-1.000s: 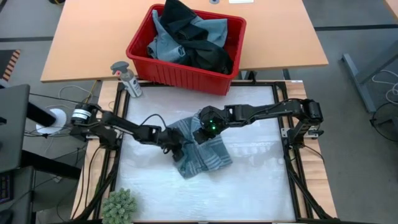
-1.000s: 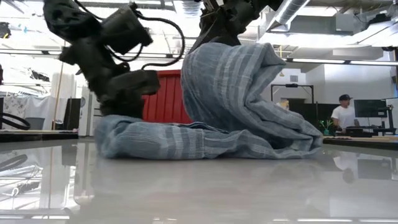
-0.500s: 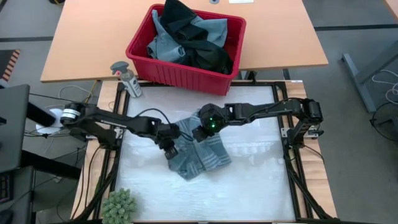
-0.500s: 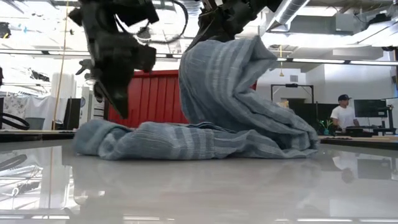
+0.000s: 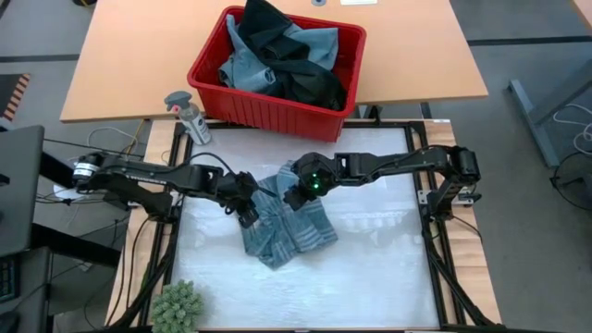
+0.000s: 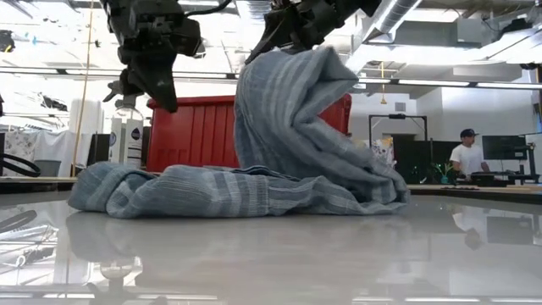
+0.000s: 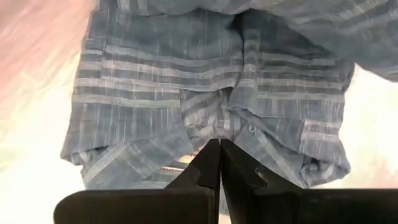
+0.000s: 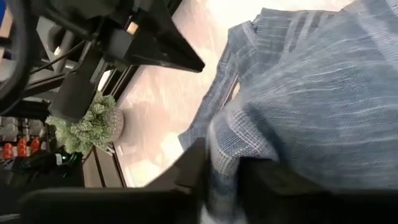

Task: Fold Laundry from Bin
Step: Fold the light blue shirt

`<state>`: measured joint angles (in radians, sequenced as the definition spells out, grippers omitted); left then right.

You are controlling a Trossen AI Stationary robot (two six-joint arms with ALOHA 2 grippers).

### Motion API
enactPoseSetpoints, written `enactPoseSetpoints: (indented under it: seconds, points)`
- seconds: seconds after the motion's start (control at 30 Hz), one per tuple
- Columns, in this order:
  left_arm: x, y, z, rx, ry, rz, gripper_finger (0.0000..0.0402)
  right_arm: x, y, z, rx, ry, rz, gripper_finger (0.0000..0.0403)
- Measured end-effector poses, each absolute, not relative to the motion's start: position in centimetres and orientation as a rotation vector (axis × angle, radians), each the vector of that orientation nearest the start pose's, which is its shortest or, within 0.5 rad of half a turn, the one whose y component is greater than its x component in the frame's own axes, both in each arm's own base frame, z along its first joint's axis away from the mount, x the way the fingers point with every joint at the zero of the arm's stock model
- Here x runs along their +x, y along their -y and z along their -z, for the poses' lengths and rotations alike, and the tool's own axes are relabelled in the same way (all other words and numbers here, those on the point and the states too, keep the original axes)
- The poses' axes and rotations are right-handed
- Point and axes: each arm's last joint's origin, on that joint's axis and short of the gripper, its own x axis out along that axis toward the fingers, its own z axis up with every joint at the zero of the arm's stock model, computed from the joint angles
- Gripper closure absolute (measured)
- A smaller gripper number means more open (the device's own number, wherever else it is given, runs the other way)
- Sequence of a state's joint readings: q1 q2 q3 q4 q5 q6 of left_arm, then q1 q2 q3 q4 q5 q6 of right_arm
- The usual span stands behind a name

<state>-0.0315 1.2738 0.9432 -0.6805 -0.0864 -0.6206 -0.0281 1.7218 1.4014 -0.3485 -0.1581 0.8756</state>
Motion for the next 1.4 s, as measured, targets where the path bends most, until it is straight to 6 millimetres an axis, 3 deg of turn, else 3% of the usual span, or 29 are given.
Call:
enactPoseSetpoints:
  seconds: [0.23,0.37,0.73,0.9,1.07,1.2,1.4]
  points:
    - [24.8,0.5,-24.9,-0.511,-0.957,-0.365,0.0401,38.6,0.2,-28.2,0.873,-0.696,0.164,0.0178]
    - [24.7,0.5,-24.9,-0.515,-0.962,-0.368,0.0401,38.6,-0.1,-27.7,0.835,-0.685,0.134,0.014]
    - [24.1,0.5,-24.6,-0.519,-1.027,-0.398,0.0401,38.7,-0.1,-27.4,0.759,-0.674,0.101,0.0132]
    - [23.5,0.8,-26.0,-0.542,-0.957,-0.386,0.0401,38.2,0.3,-26.8,0.763,-0.741,0.14,0.0131]
    - [23.6,0.7,-27.9,-0.33,-0.797,-0.386,0.0401,37.2,0.8,-25.8,0.749,-0.863,0.26,0.0131]
    - [24.8,-2.1,-27.8,-0.327,-0.773,-0.291,0.0402,36.4,1.2,-25.2,0.73,-0.937,0.358,0.0131]
    - [26.1,-7.3,-25.5,-0.199,-0.917,-0.208,0.0375,36.0,1.0,-25.0,0.723,-0.973,0.378,0.0131]
